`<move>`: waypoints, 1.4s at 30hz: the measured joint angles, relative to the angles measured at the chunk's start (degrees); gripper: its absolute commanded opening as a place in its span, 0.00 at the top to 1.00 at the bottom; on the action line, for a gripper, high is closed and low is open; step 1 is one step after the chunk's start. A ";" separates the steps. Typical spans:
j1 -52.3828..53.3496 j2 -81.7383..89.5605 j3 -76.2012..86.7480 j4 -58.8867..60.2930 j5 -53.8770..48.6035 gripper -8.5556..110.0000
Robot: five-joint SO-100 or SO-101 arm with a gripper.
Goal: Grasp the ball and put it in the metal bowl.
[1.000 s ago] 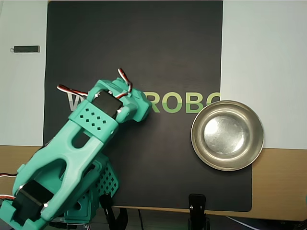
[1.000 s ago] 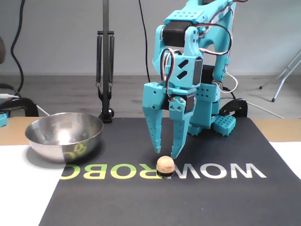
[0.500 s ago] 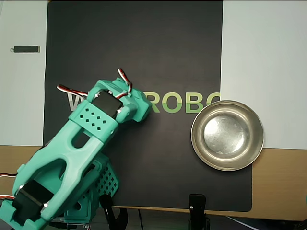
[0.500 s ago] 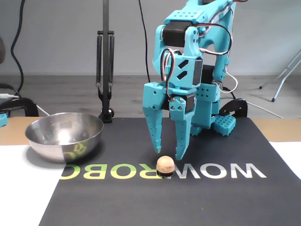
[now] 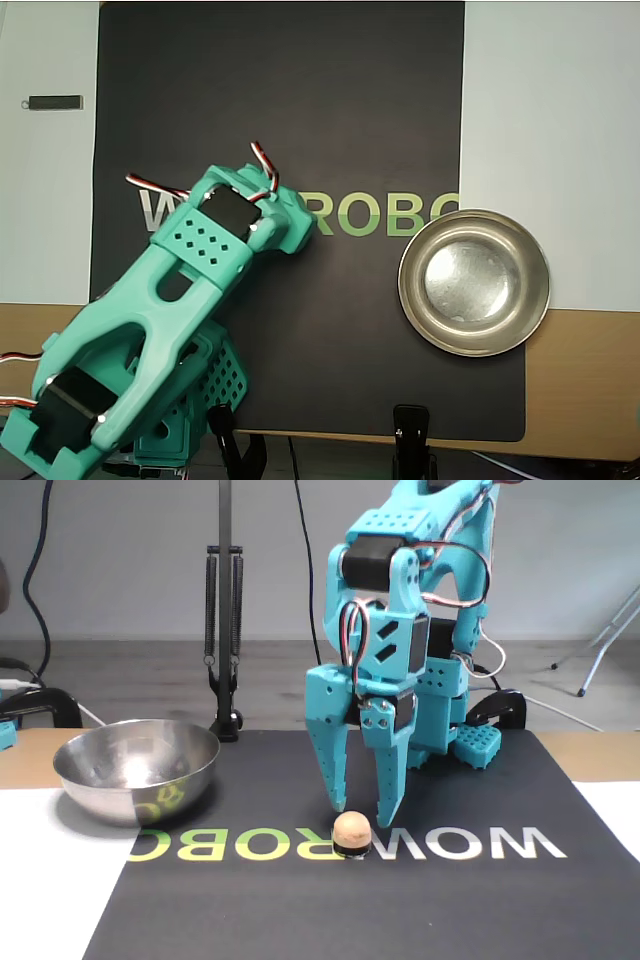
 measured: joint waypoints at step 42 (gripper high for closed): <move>0.09 -8.44 -0.09 -5.98 0.00 0.44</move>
